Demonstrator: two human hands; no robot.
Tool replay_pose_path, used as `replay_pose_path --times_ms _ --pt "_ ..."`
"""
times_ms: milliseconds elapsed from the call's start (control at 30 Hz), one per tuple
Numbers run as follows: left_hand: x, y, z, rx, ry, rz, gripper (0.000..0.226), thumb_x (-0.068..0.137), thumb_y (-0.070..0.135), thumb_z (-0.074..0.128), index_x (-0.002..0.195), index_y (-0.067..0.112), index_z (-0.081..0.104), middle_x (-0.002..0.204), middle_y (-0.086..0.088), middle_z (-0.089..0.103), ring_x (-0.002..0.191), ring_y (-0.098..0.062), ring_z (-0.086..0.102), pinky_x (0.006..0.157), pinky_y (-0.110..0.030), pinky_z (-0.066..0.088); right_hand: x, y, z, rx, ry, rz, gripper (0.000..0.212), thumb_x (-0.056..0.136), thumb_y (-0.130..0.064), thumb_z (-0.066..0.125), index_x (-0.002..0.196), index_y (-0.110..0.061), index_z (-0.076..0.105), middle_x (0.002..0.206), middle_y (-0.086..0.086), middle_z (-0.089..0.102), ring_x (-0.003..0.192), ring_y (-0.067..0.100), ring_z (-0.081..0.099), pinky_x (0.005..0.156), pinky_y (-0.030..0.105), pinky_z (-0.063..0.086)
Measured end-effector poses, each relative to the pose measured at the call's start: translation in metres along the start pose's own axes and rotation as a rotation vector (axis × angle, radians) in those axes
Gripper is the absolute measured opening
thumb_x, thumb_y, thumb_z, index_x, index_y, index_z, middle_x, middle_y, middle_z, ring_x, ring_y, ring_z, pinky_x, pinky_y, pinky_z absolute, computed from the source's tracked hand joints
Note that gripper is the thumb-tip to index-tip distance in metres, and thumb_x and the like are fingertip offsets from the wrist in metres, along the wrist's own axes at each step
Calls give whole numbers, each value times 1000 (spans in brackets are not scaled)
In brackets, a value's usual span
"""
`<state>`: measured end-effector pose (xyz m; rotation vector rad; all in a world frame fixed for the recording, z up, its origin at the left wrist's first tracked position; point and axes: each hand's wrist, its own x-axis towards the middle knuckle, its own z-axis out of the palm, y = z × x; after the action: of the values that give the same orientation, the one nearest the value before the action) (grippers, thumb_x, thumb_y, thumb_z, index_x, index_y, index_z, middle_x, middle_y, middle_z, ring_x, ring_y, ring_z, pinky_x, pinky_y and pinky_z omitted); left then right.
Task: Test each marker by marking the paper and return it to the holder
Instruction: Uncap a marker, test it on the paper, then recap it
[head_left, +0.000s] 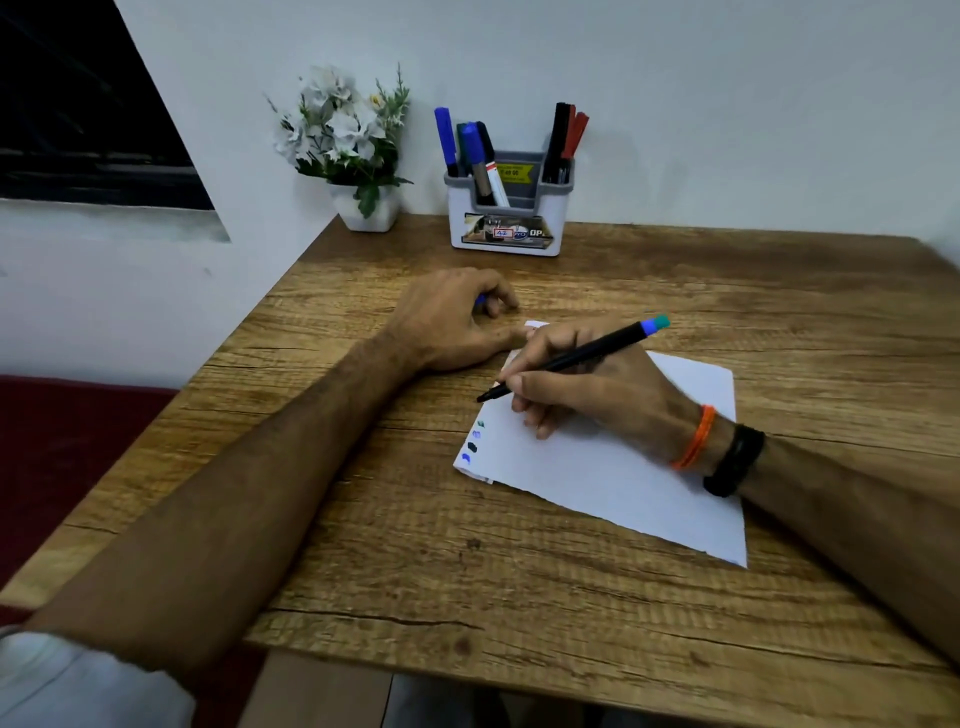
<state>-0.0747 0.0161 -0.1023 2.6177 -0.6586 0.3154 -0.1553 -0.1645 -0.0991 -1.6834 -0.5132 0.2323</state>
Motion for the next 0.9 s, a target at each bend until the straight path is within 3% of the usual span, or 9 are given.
replay_pose_path --times_ms 233,500,900 --pt "3 -7 4 13 -15 2 71 60 81 40 106 33 65 84 18 58 83 -3 55 72 -25 45 0 4 3 -67 39 -3 9 85 8 64 80 5 70 60 8 68 46 13 63 44 25 52" --pt "6 -13 8 4 -5 26 52 71 68 52 106 33 65 83 18 59 81 -1 54 70 -26 46 0 2 3 -87 37 8 19 85 11 62 75 -2 72 59 6 68 47 10 61 42 21 49" --pt "7 -18 10 -12 4 33 52 71 71 56 105 33 66 84 16 61 81 -2 56 69 -25 46 1 3 4 -148 29 28 6 84 4 67 81 5 72 59 5 68 48 9 63 44 19 49"
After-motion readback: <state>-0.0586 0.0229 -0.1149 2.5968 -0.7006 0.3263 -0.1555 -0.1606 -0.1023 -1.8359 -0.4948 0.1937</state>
